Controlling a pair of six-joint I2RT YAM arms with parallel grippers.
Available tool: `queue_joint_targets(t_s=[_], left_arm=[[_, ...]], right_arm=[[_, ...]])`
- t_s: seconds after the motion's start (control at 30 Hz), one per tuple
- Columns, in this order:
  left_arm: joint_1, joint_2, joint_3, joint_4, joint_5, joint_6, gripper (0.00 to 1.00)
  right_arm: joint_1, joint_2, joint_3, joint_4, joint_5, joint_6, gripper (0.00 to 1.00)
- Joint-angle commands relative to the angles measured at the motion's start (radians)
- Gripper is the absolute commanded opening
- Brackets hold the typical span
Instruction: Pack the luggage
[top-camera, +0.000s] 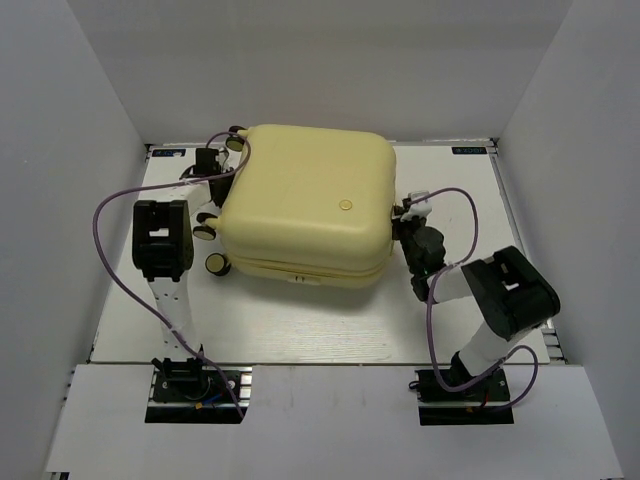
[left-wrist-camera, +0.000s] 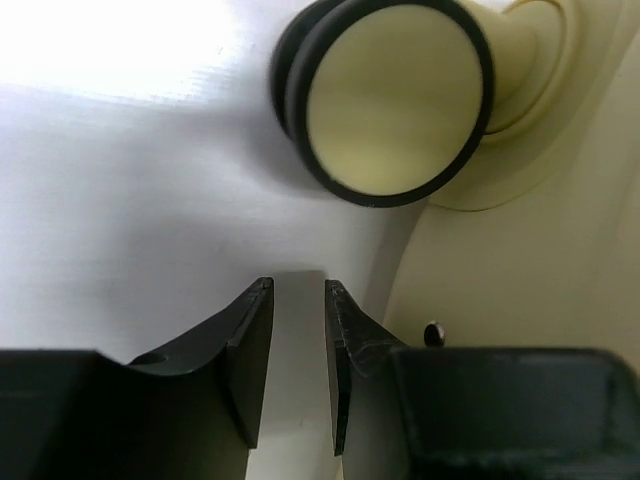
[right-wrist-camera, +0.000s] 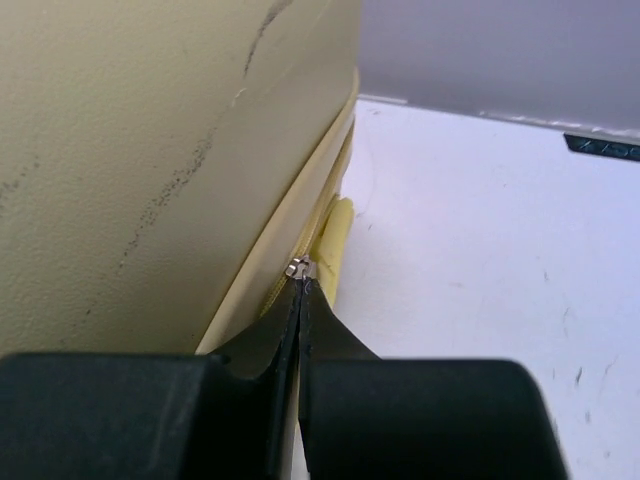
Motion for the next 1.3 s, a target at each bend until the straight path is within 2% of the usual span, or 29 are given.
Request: queue_joint_targets(t_s=[0.0, 0.03, 0.1, 0.17, 0.2, 0.23, 0.27, 0.3, 0.33, 0.37, 0.4, 0.43, 0.5, 0.53, 0.6, 0.63, 0.7, 0.73, 0.77, 0.9, 0.93, 0.97, 1.03, 1.13, 1.27], left_arm=[[-0.076, 0.023, 0.111, -0.018, 0.15, -0.027, 0.38], [-0.076, 0.037, 0.142, -0.035, 0.15, -0.016, 0.38], [-0.072, 0.055, 0.183, -0.073, 0.129, -0.013, 0.38], [-0.053, 0.048, 0.214, -0.124, 0.099, -0.025, 0.44], [-0.043, 0.019, 0.255, -0.142, 0.063, -0.039, 0.53], [-0.03, 0.003, 0.268, -0.224, 0.021, -0.081, 0.99], [0.014, -0.03, 0.286, -0.258, -0.038, -0.099, 0.99], [0.026, -0.055, 0.352, -0.339, -0.065, -0.126, 0.99], [0.055, -0.072, 0.384, -0.445, -0.159, -0.157, 0.99], [0.112, -0.093, 0.415, -0.497, -0.198, -0.183, 0.99], [0.129, -0.112, 0.518, -0.618, -0.238, -0.201, 0.99], [0.161, -0.135, 0.55, -0.732, -0.332, -0.243, 0.99], [0.239, -0.182, 0.631, -0.867, -0.327, -0.296, 0.99], [0.259, -0.198, 0.624, -0.951, -0.294, -0.348, 0.99], [0.29, -0.248, 0.584, -0.972, -0.238, -0.353, 0.99], [0.293, -0.341, 0.497, -0.981, -0.238, -0.372, 0.99], [0.29, -0.444, 0.423, -0.967, -0.179, -0.389, 0.99], [0.289, -0.509, 0.315, -0.958, -0.16, -0.416, 0.99], [0.281, -0.575, 0.276, -0.932, -0.082, -0.425, 0.99], [0.261, -0.748, 0.054, -0.876, -0.007, -0.536, 0.99], [0.241, -0.844, -0.014, -0.857, -0.016, -0.559, 0.99], [0.229, -0.873, -0.075, -0.796, -0.058, -0.611, 0.99], [0.182, -0.944, -0.156, -0.773, -0.114, -0.652, 0.99], [0.143, -0.971, -0.194, -0.774, -0.161, -0.749, 0.99], [0.064, -0.96, -0.298, -0.676, -0.221, -0.861, 0.99]], right_arm=[[-0.022, 0.091, 0.13, 0.114, 0.035, -0.142, 0.0], [-0.027, 0.102, 0.133, 0.12, 0.026, -0.114, 0.0], [-0.052, 0.086, 0.147, 0.075, -0.089, -0.055, 0.0], [-0.046, 0.053, 0.15, 0.0, -0.169, -0.018, 0.0], [-0.044, 0.035, 0.141, -0.021, -0.19, -0.004, 0.0], [-0.044, 0.018, 0.136, -0.037, -0.235, 0.037, 0.0], [-0.043, 0.009, 0.124, -0.047, -0.243, 0.048, 0.0], [-0.041, -0.009, 0.113, -0.065, -0.252, 0.052, 0.0], [-0.038, -0.017, 0.104, -0.073, -0.247, 0.052, 0.0], [-0.038, -0.022, 0.087, -0.079, -0.243, 0.074, 0.0], [-0.039, -0.04, 0.08, -0.081, -0.237, 0.079, 0.0], [-0.04, -0.046, 0.072, -0.1, -0.232, 0.085, 0.0], [-0.039, -0.062, 0.067, -0.125, -0.224, 0.082, 0.0], [-0.038, -0.065, 0.066, -0.127, -0.227, 0.081, 0.0], [-0.038, -0.075, 0.058, -0.139, -0.234, 0.087, 0.0], [-0.036, -0.08, 0.057, -0.142, -0.234, 0.088, 0.0], [-0.035, -0.085, 0.048, -0.143, -0.229, 0.088, 0.0], [-0.035, -0.091, 0.043, -0.145, -0.223, 0.087, 0.0], [-0.033, -0.101, 0.035, -0.15, -0.223, 0.085, 0.0], [-0.03, -0.126, 0.006, -0.171, -0.195, 0.064, 0.0], [-0.029, -0.141, 0.0, -0.176, -0.195, 0.064, 0.0], [-0.027, -0.148, -0.002, -0.179, -0.194, 0.064, 0.0], [-0.027, -0.158, -0.015, -0.18, -0.191, 0.062, 0.0], [-0.027, -0.169, -0.025, -0.188, -0.188, 0.065, 0.0], [-0.027, -0.171, -0.038, -0.185, -0.206, 0.064, 0.0]])
